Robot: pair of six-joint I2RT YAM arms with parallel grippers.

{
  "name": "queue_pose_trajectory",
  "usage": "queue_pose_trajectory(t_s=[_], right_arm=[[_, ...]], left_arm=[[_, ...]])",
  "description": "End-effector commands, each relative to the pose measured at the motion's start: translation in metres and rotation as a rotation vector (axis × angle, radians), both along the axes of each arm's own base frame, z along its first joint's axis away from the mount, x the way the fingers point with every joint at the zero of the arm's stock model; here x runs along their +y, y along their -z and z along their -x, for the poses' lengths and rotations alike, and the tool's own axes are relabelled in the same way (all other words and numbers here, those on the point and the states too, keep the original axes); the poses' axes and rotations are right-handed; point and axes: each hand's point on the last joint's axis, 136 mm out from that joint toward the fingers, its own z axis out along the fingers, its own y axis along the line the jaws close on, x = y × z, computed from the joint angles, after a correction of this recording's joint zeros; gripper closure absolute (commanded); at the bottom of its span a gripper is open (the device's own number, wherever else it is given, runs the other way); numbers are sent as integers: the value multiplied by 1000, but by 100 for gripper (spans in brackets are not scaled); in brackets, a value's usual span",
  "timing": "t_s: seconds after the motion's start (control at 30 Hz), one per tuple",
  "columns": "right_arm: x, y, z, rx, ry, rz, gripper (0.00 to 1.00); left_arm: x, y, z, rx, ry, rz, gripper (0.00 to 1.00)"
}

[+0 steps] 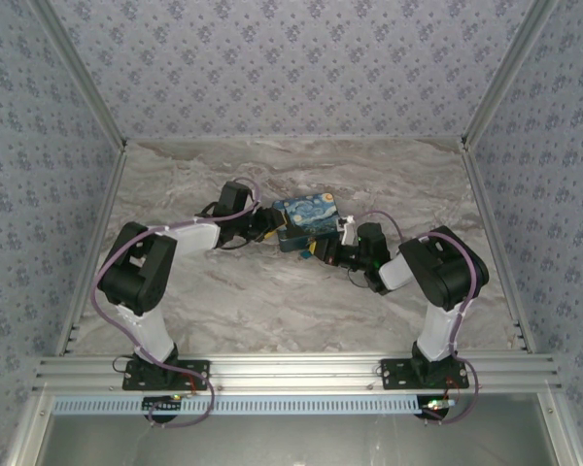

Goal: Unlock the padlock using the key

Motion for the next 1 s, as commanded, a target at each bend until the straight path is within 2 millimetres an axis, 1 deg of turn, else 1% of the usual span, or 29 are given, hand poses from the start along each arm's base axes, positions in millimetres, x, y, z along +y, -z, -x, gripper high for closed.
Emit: queue_pose_trajectory(t_s=[0.0, 0.3, 0.53, 0.97], right_arm=[[-4, 8, 3, 11, 5, 15, 91], [-8, 3, -2, 3, 40, -7, 91], [-12, -5, -6, -12, 68, -26, 91], [-22, -23, -14, -51, 130, -55, 91]], left_arm=[[11, 30, 25, 95, 6, -96, 60], [14, 32, 27, 96, 7, -108, 60], [16, 37, 29, 107, 5, -114, 60], [18, 38, 29, 107, 1, -111, 60]])
